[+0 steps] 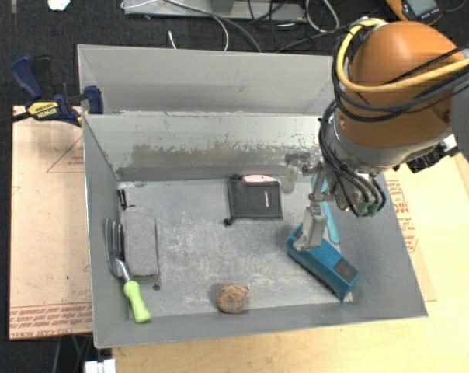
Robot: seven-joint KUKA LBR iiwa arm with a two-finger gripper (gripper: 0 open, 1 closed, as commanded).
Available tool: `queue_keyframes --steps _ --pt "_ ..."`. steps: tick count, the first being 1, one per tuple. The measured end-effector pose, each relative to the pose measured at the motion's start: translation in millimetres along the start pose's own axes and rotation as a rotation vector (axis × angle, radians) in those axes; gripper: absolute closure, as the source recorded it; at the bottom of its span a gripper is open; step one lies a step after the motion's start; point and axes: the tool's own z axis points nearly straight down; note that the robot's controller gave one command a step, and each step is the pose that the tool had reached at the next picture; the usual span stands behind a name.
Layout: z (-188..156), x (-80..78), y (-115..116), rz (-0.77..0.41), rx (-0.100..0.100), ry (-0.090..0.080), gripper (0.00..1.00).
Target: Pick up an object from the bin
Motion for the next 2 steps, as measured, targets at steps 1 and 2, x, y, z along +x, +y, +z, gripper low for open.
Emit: queue_keyframes --steps 1,2 --pt "66 -13.9 -5 -0.080 -0.001 -0.011 0.00" --pt "82 -18.6 7 -0.063 -0.001 -0.003 0.00"
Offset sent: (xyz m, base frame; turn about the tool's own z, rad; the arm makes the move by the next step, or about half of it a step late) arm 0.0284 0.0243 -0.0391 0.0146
